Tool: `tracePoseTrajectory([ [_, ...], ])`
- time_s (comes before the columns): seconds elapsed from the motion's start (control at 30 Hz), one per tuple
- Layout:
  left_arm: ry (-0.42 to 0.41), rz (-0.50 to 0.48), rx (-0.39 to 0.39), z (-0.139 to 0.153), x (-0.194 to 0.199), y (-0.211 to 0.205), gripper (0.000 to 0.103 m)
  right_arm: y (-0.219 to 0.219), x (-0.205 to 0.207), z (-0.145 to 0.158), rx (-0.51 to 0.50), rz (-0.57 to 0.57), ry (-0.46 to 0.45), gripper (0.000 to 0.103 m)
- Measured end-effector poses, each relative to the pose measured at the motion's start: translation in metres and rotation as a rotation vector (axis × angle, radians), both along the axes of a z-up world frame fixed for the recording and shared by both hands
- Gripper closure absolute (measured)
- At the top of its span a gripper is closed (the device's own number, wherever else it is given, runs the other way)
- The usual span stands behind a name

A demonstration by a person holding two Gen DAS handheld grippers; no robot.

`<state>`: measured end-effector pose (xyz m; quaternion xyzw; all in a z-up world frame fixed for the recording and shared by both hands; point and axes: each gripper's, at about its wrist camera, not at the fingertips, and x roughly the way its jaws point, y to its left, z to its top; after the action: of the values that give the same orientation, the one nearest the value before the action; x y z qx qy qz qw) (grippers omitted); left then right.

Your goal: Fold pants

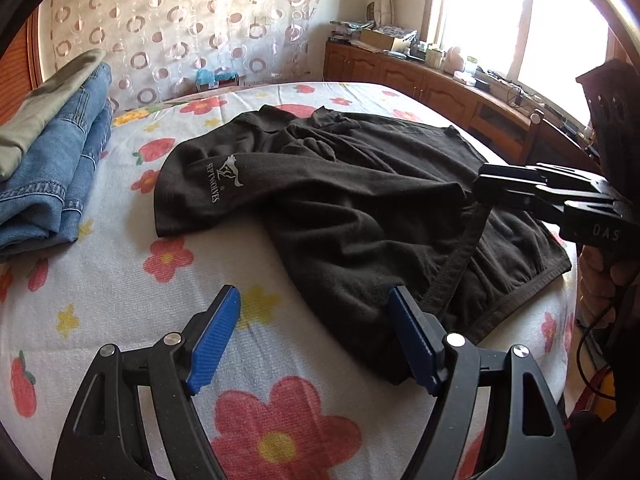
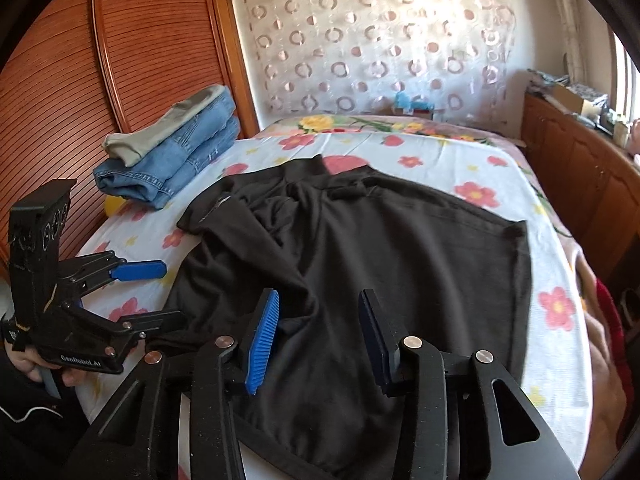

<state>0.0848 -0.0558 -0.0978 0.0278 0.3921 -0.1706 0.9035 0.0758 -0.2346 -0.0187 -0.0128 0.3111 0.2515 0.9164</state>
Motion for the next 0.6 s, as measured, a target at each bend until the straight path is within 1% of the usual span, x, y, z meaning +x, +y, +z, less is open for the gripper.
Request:
tracePoseTrajectory([
  [0.13, -0.002, 0.001, -0.008, 0.0, 0.0, 0.002, 0.026, -0.001, 0.007, 0.0, 0.004, 0.018, 0.033, 0.062],
  [0.23, -0.006, -0.001, -0.015, 0.0, 0.0, 0.003, 0.026, -0.003, 0.013, -0.007, 0.007, 0.045, 0.088, 0.067],
  [0.3, -0.008, 0.0, -0.021, 0.0, -0.001, 0.004, 0.026, -0.008, 0.015, -0.009, 0.022, 0.053, 0.111, 0.068],
  [0.37, -0.009, 0.0, -0.022, 0.0, -0.001, 0.004, 0.026, -0.008, 0.019, -0.009, 0.029, 0.055, 0.121, 0.071],
  [0.4, -0.009, 0.0, -0.023, 0.0, -0.001, 0.004, 0.026, -0.007, 0.018, -0.008, 0.029, 0.058, 0.121, 0.074],
  [0.47, -0.009, 0.001, -0.024, 0.0, -0.001, 0.004, 0.026, -0.007, 0.016, -0.006, 0.028, 0.067, 0.113, 0.088],
  [0.53, -0.007, 0.005, -0.028, 0.0, -0.001, 0.004, 0.026, -0.003, 0.012, -0.003, 0.015, 0.077, 0.092, 0.096],
  [0.6, -0.002, 0.035, -0.038, 0.001, 0.0, 0.009, 0.026, 0.002, 0.008, -0.001, -0.001, 0.079, 0.054, 0.097],
])
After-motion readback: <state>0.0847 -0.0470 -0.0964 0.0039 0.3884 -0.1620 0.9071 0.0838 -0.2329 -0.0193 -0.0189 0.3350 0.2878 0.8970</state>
